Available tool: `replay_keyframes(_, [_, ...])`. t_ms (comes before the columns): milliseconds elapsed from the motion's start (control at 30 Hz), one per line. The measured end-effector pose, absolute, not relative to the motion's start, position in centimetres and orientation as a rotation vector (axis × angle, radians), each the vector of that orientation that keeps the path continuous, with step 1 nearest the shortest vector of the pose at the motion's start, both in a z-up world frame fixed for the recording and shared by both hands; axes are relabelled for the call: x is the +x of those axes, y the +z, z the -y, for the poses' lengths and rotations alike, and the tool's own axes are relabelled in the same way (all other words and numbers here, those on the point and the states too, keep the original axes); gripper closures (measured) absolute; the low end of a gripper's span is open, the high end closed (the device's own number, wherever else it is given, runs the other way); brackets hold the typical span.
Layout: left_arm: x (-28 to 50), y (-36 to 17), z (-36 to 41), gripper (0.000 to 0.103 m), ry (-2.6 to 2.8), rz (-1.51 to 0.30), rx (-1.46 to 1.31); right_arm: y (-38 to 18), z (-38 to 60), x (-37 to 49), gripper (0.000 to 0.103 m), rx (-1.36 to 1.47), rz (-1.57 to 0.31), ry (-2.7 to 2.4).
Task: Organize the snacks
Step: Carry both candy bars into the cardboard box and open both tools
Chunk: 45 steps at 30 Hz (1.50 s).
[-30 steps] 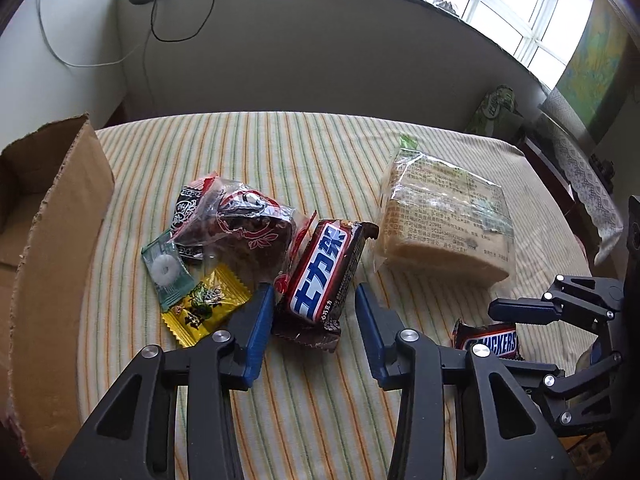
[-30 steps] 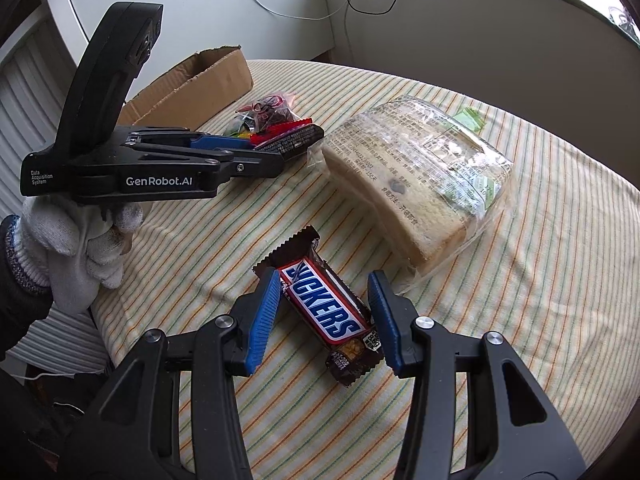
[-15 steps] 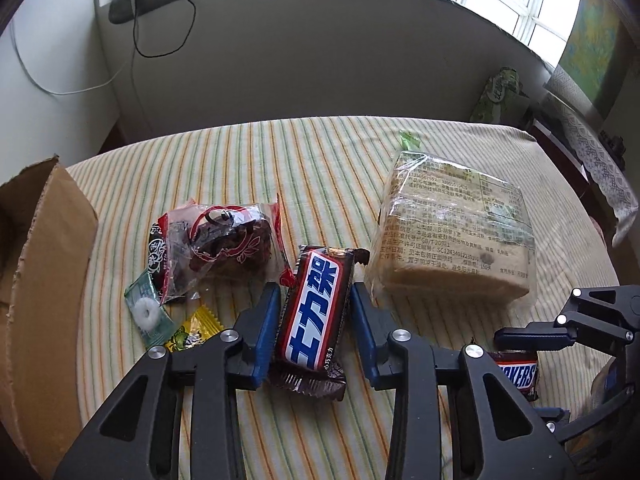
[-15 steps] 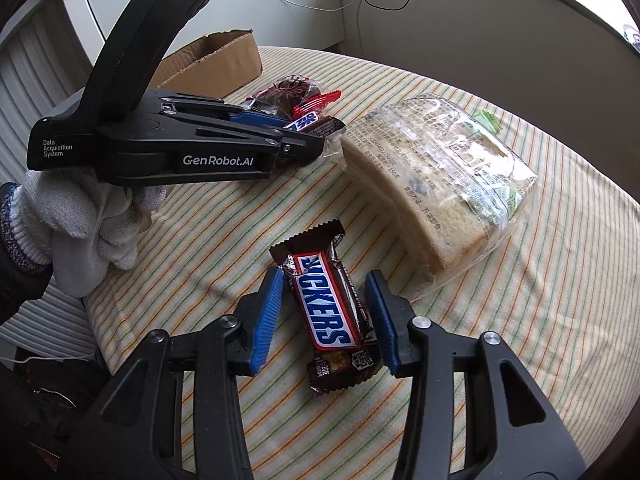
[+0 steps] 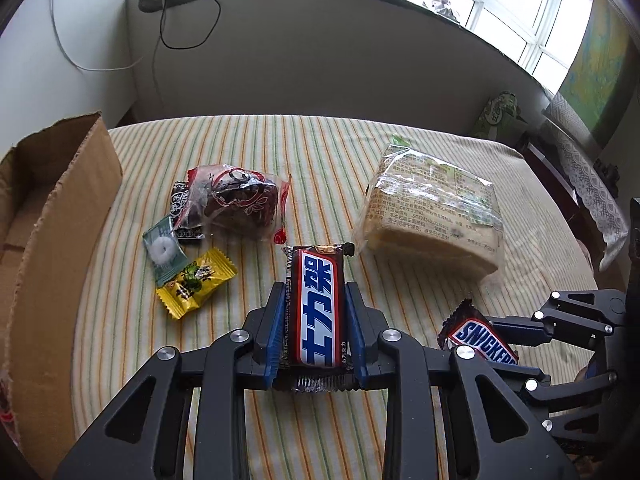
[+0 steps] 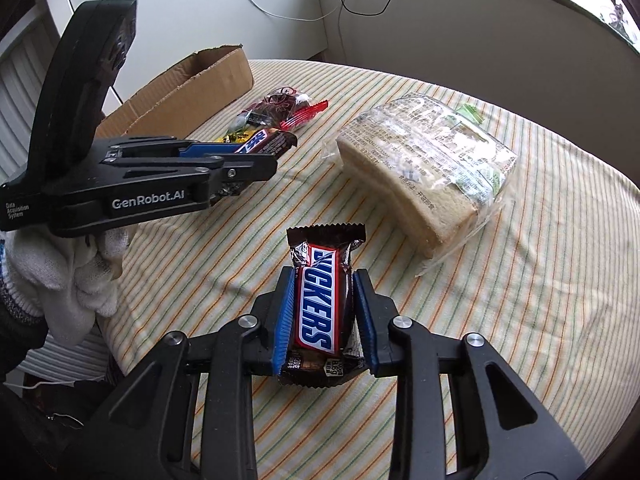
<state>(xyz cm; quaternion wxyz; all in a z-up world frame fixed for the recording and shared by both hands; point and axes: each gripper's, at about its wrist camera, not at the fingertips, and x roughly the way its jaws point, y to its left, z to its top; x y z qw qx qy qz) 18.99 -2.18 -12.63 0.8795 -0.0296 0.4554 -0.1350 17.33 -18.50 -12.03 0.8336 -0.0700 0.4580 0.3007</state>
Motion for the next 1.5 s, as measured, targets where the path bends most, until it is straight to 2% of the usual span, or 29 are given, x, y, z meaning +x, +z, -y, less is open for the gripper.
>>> replay_keyframes(300, [15.9,-9.4,-0.8,0.076,-0.256,-0.862,-0.108,-9.1,18.2,16.0,0.073,-0.102,-0.914,0.627])
replay_keyframes(700, [13.0,-6.5,-8.3,0.076,-0.136,-0.783,-0.165,-4.9,10.0,16.0,0.073,-0.123,-0.835,0.722])
replay_keyframes(1167, [11.4,-6.8,-16.9,0.076,0.005,-0.762,-0.212,-4.1,-1.6,17.5,0.073,-0.189,-0.812,0.847])
replay_keyframes(1500, [11.9,-7.7,-20.0,0.076,0.061,-0.765,-0.241,-5.5,-7.0,19.2,0.073,-0.239,-0.835,0.871])
